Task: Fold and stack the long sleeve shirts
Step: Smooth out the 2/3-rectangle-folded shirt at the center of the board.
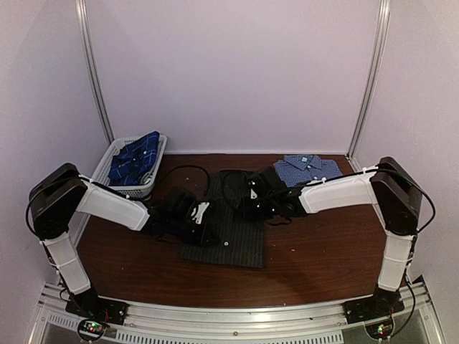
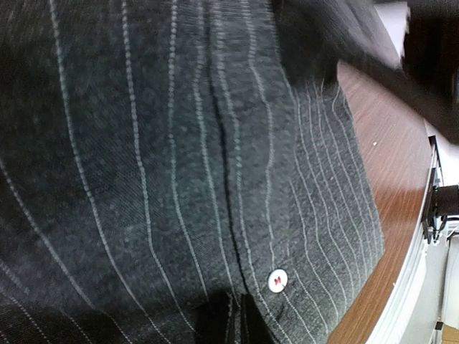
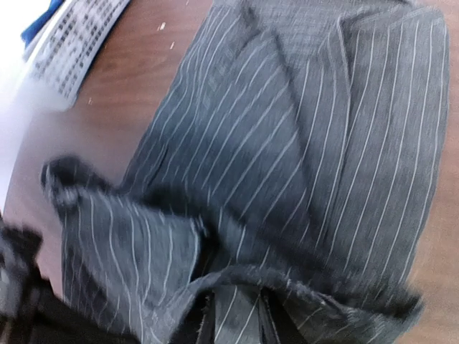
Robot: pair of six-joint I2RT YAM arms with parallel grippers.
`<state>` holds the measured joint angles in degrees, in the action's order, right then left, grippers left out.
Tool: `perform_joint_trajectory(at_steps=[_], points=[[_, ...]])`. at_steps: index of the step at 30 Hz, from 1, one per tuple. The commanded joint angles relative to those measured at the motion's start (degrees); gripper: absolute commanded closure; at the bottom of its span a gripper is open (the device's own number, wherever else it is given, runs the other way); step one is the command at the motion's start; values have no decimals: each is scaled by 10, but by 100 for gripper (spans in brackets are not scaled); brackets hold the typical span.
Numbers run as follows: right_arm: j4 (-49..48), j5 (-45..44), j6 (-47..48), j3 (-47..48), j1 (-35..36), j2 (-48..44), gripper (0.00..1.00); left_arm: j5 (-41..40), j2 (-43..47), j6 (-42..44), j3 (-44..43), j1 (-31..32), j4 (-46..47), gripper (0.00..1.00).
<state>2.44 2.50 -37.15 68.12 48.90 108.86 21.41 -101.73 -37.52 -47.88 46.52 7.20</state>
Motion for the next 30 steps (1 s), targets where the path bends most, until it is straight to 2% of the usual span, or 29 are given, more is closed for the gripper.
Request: perform_joint_trajectory(at_steps=[1,5,10,15,19,25,30], points=[[19,-12,18,51,-35,39,75,-11,-6,10,-4,7,29,94],[31,-10,35,75,-48,70,68,-19,1,15,-15,7,10,94],[45,-12,55,90,-65,67,48,-53,18,34,-58,5,-45,88],[90,-29,80,123,-72,34,40,-81,38,40,-91,-14,-88,85],[98,-34,78,110,-71,-17,43,-115,71,38,-90,-32,-106,85],[70,1,49,41,-45,-71,61,-138,101,41,-83,-73,-147,85],[34,25,25,-10,-22,-66,76,-123,100,52,-78,-99,-155,86]])
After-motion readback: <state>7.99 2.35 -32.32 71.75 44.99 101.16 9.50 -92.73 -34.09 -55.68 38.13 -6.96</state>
